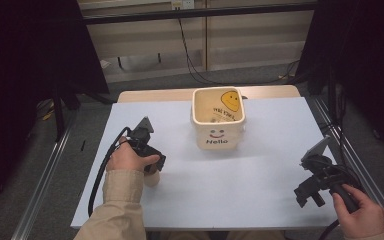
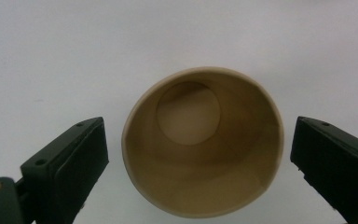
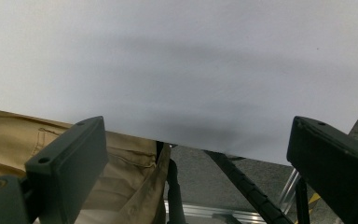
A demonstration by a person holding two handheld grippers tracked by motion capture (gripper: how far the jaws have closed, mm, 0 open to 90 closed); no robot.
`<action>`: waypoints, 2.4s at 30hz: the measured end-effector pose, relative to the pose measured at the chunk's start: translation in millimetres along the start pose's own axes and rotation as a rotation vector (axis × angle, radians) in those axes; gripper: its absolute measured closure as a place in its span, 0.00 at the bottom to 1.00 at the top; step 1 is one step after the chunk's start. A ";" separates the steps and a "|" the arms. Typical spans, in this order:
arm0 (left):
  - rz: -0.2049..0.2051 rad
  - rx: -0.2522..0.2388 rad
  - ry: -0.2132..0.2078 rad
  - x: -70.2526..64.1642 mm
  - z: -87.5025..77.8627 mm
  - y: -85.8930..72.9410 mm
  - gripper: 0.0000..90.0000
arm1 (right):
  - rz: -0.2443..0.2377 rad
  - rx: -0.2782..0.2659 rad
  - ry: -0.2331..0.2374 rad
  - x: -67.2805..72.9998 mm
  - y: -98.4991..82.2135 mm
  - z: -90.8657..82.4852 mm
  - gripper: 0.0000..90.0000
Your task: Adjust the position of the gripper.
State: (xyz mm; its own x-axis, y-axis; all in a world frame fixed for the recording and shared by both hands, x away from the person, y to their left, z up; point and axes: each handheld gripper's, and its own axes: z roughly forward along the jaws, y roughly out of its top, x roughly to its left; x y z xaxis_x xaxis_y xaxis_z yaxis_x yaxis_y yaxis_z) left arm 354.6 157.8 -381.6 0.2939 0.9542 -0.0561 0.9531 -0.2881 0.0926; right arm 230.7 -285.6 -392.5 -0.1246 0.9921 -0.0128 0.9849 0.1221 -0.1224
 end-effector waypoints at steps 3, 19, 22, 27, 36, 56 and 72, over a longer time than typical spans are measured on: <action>0.002 0.006 0.001 0.4 2.9 -0.5 0.06 | 0.000 -0.001 -0.001 0.1 0.1 0.1 0.06; -0.021 0.029 -0.029 0.0 -15.4 3.3 0.20 | -0.011 0.005 -0.011 0.0 0.4 -1.1 0.06; -0.013 0.028 -0.025 0.3 -27.3 7.4 0.20 | -0.011 0.004 -0.007 0.0 0.6 -0.3 0.06; -0.017 0.034 -0.027 1.4 -48.3 15.9 0.21 | -0.004 0.006 -0.004 -0.2 0.4 -0.8 0.06; -0.027 0.020 -0.018 -1.4 -81.9 30.5 0.21 | -0.007 0.004 -0.007 0.4 0.6 -0.8 0.06; 0.046 0.027 -0.020 -25.7 -150.2 72.4 0.21 | -0.006 -0.009 0.002 -0.8 0.2 -3.2 0.06; 0.051 0.033 -0.033 -31.0 -172.7 99.2 0.21 | -0.011 -0.003 0.005 -0.6 1.2 -2.6 0.06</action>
State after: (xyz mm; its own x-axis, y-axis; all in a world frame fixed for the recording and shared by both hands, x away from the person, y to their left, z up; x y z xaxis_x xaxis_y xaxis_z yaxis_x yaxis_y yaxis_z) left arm 427.5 113.6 -199.0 0.3439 0.9352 -0.0848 0.9385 -0.3393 0.0639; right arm 232.2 -286.0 -390.1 -0.1350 0.9908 -0.0064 0.9838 0.1332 -0.1200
